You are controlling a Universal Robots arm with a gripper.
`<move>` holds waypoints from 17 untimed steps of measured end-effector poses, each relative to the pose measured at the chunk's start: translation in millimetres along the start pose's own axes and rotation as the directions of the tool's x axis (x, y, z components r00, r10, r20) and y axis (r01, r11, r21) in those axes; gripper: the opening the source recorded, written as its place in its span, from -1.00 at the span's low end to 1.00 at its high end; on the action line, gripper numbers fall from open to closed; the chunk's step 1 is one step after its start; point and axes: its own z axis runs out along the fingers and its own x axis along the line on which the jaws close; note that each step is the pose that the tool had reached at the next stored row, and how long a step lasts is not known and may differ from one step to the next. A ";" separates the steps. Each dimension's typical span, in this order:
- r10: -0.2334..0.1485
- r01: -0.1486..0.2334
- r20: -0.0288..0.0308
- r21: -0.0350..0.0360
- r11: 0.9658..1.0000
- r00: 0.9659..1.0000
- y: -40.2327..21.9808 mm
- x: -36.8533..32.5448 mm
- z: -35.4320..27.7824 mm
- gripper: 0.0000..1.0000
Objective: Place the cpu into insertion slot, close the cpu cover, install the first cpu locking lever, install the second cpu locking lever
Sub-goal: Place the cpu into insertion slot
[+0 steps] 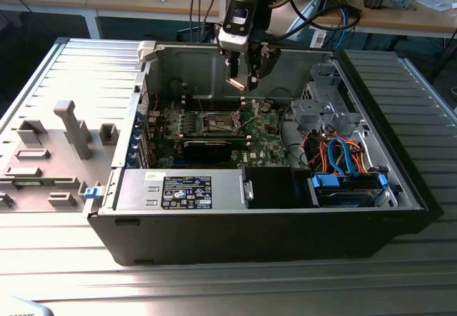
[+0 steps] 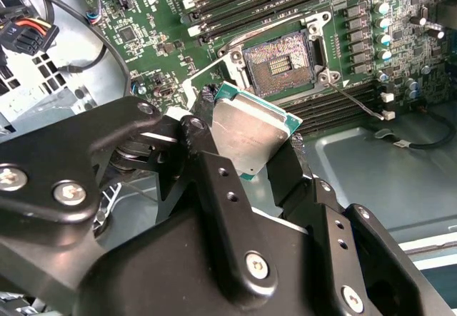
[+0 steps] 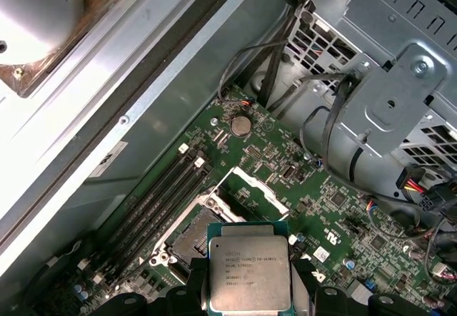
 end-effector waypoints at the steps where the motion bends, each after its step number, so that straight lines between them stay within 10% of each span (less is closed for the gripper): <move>1: 0.001 -0.001 0.000 0.000 1.000 1.000 0.0 0.0 0.0 0.09; 17: 0.008 -0.008 0.000 0.000 1.000 1.000 0.0 0.0 0.1 0.09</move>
